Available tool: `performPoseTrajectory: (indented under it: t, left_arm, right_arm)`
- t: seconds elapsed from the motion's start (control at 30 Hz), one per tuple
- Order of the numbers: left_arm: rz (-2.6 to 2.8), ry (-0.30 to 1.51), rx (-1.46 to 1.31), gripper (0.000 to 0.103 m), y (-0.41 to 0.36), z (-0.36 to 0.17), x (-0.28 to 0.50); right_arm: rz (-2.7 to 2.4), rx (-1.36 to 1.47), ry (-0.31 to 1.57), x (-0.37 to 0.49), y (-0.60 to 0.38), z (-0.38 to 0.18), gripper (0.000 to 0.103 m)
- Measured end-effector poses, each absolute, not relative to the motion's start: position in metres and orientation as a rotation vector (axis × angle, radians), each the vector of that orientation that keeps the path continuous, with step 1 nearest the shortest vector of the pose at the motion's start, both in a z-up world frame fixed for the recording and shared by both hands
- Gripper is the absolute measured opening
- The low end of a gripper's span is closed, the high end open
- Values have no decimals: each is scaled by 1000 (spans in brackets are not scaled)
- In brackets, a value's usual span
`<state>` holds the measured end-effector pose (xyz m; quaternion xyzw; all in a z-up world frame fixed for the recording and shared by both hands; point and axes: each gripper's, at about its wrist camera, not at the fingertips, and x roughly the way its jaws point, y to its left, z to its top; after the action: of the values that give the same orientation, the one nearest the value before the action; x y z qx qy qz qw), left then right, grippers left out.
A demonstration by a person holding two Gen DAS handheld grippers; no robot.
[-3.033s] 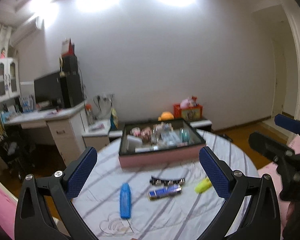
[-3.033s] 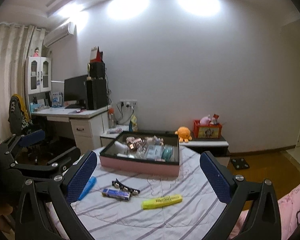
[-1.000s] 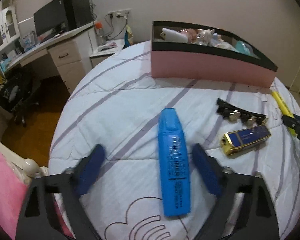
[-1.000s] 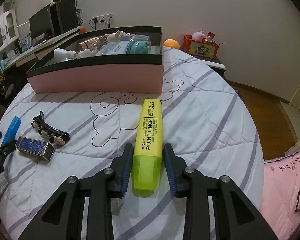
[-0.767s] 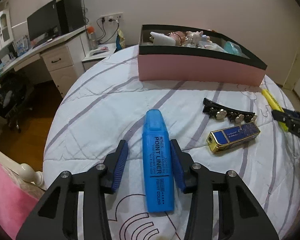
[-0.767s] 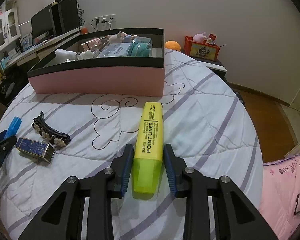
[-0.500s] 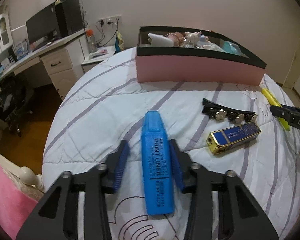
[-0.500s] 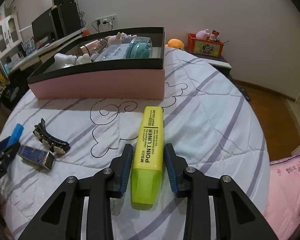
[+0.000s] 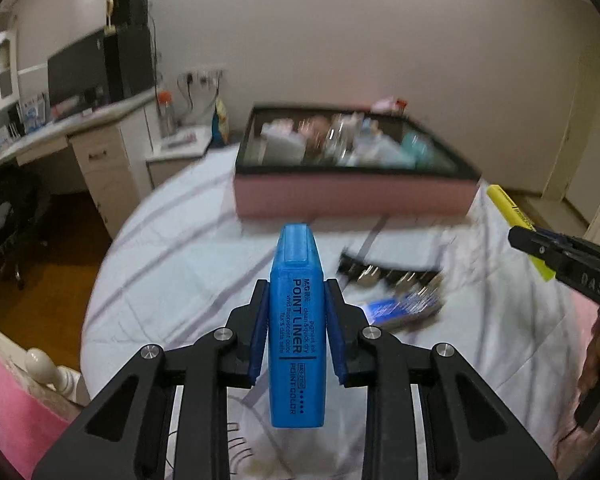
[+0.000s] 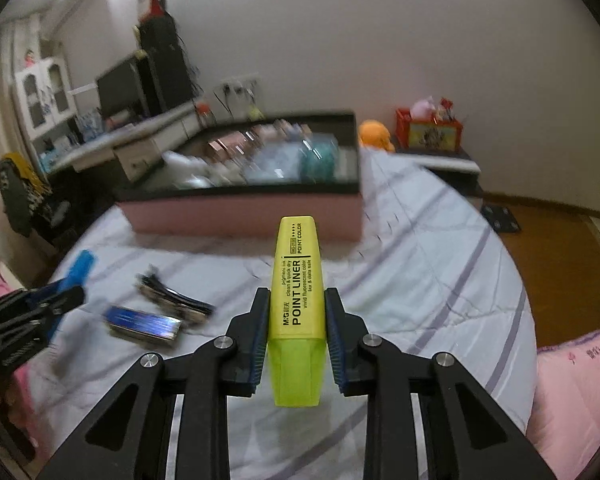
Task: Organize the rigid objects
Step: 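Carry both highlighters over the pink box and lower them inside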
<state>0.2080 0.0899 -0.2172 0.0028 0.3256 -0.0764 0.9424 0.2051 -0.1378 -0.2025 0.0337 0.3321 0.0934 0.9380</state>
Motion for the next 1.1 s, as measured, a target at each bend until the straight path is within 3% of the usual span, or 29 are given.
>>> performPoseTrajectory:
  t: [0.47,1.1]
  left_arm:
    - [-189,375,50,27,52,-117,155]
    - [-168,268,107,27,37,-81,126]
  right_arm:
    - [302,-1,357,138,-81,-107,27]
    - [282,-15,267,121,-83,-82,27]
